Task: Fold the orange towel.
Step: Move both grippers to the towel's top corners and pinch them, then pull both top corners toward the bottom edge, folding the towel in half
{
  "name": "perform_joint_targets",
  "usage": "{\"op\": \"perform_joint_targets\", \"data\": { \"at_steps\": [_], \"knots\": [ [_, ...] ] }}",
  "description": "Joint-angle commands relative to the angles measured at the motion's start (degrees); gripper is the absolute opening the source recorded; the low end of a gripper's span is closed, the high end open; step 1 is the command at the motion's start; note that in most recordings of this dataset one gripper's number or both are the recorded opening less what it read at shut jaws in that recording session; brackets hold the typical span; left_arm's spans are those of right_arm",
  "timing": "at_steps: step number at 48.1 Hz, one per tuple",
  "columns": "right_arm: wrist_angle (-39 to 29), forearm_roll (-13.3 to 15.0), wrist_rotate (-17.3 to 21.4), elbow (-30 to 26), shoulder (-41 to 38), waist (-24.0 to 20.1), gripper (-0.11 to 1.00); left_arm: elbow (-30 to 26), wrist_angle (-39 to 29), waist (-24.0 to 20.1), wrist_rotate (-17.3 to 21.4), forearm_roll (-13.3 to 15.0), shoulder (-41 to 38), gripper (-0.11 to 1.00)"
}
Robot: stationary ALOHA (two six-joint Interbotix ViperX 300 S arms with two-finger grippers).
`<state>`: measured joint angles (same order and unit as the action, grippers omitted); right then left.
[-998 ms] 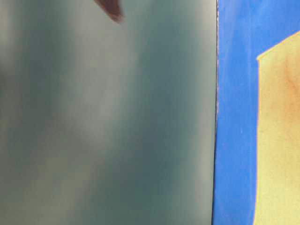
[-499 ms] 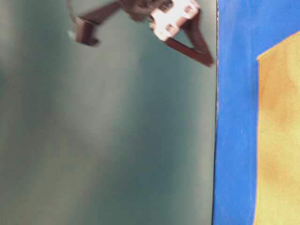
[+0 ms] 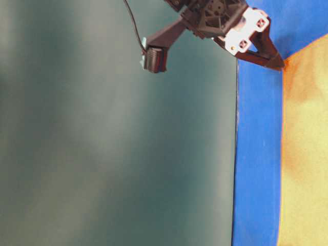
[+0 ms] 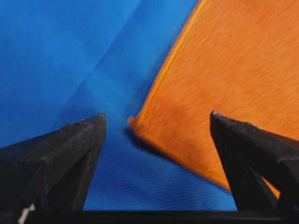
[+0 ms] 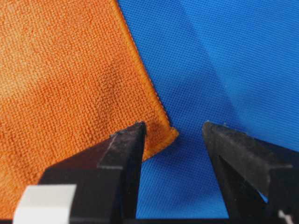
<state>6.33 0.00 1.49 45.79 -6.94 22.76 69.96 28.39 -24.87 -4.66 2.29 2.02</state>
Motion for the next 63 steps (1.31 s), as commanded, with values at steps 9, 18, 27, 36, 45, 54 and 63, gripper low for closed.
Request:
{"op": "perform_joint_targets", "data": {
  "at_steps": [9,18,27,36,45,54,63],
  "knots": [
    [0.53,0.09,-0.09,-1.49,-1.32,0.09,0.55,-0.62,0.18,-2.37,0.09,0.00,-1.67,0.87],
    [-0.44,0.18,-0.26,-1.14,-1.23,0.00,0.18,-0.88,-2.11,-2.11,0.00,-0.26,-1.67,0.49],
    [-1.49,0.09,-0.18,-1.05,-0.97,-0.18,0.02,-0.97,-2.29,-0.79,1.14,-0.35,-1.58,0.04],
    [-1.58,0.09,0.00,-0.97,1.23,-0.18,0.02,-1.76,-3.96,-0.79,1.93,-0.35,0.18,0.02],
    [-3.34,0.09,0.00,-0.97,5.19,-0.18,0.02,-3.78,-9.93,-0.79,3.08,-0.44,6.42,0.02],
    [-4.83,-0.09,0.09,-0.70,6.59,-0.26,0.02,-3.69,-12.13,-0.62,4.39,-0.35,11.16,0.02],
    [-4.92,-0.09,0.09,-0.79,6.68,-0.88,0.02,-2.72,-12.48,1.32,3.43,-0.35,11.95,0.02]
  ]
}}
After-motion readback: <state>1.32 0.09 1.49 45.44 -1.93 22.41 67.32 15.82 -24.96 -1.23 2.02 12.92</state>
